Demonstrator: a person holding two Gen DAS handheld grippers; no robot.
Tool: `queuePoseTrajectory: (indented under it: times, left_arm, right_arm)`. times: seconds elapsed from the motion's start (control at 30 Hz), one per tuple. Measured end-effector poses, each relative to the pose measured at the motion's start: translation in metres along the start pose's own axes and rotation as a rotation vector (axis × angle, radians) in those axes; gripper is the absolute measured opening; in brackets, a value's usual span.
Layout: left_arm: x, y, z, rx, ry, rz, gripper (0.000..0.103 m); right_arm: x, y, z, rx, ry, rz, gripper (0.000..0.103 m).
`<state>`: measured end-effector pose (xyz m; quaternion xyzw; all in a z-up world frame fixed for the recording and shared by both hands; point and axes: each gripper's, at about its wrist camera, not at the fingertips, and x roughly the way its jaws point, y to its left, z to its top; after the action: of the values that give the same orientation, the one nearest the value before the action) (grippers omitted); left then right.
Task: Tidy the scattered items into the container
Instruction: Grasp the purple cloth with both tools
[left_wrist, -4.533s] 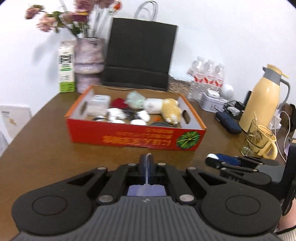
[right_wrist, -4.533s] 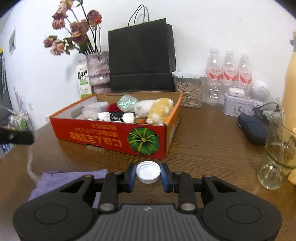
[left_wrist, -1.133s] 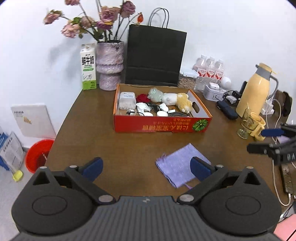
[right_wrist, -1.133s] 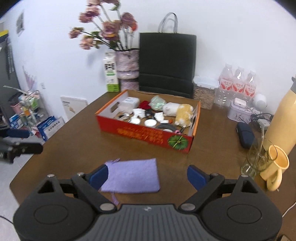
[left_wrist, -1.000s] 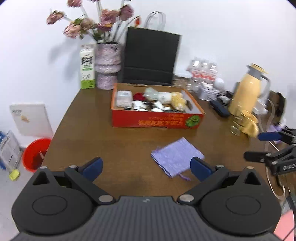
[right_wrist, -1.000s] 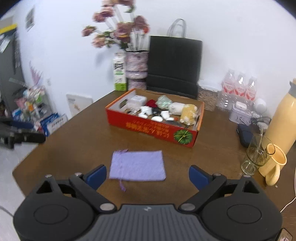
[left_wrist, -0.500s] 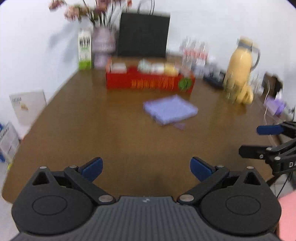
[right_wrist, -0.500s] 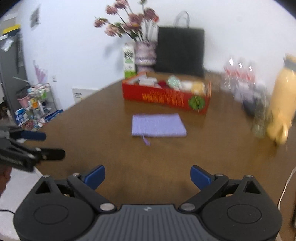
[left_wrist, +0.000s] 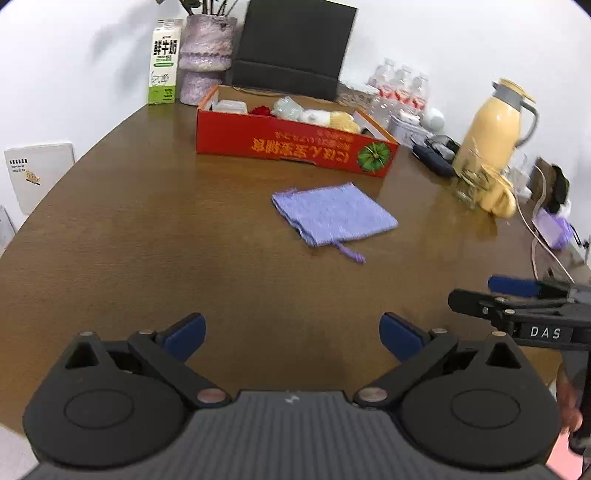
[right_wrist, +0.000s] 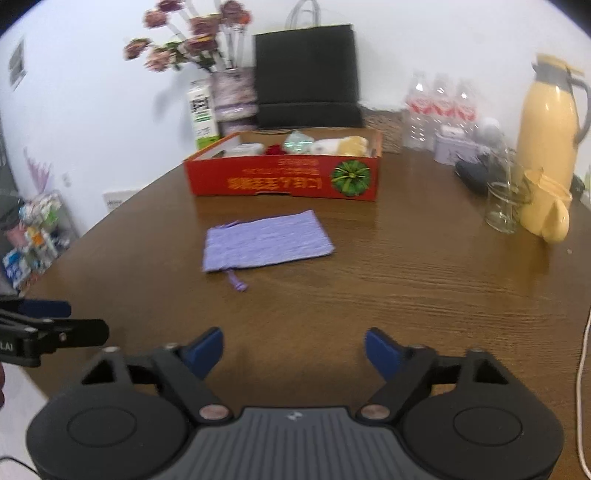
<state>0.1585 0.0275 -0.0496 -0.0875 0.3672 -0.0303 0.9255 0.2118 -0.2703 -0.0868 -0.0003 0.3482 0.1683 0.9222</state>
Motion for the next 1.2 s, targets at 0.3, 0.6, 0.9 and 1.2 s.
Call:
queuePoseTrajectory:
  times: [0.3, 0.6, 0.9, 1.2]
  left_arm:
    - [0.072, -0.006, 0.052, -0.05, -0.037, 0.014, 0.083]
    - [0.123, -0.013, 0.069, -0.13, -0.011, 0.001, 0.05]
    - [0.125, -0.011, 0.074, -0.184, -0.076, -0.012, 0.004]
    - [0.043, -0.027, 0.074, -0.075, -0.266, -0.041, 0.003]
  right_arm:
    - [0.072, -0.027, 0.053, -0.036, -0.007, 0.066, 0.06]
    - [0.153, -0.032, 0.098, -0.066, 0.028, 0.089, 0.03]
    - [0.16, -0.015, 0.089, -0.103, -0.014, 0.038, 0.004]
    - [0.07, 0.0, 0.066, 0.055, -0.152, 0.076, 0.004]
